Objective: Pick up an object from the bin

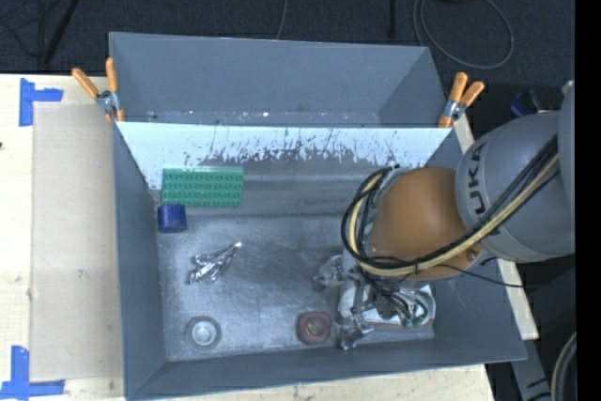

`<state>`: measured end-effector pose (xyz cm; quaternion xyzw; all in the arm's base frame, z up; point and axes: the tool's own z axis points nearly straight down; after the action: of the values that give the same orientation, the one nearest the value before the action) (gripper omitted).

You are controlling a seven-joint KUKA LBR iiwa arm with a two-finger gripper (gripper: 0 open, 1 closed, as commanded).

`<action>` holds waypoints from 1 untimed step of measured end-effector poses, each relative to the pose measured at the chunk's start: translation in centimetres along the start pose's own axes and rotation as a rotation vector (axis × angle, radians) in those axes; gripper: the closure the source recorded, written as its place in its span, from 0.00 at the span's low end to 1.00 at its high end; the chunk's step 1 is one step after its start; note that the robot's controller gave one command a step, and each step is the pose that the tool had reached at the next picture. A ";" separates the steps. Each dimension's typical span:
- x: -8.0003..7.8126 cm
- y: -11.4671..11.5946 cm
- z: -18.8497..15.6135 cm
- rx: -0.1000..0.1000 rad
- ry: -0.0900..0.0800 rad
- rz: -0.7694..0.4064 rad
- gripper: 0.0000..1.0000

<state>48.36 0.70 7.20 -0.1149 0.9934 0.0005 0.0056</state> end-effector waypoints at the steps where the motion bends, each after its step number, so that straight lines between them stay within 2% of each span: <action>1: -1.1 5.7 -0.1 0.003 -0.007 -0.182 0.00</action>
Offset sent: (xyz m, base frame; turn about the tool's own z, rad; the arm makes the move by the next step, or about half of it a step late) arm -0.0084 0.0579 -0.0020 -0.1842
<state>48.08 6.53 7.31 -0.2047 0.9788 -0.0010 0.0091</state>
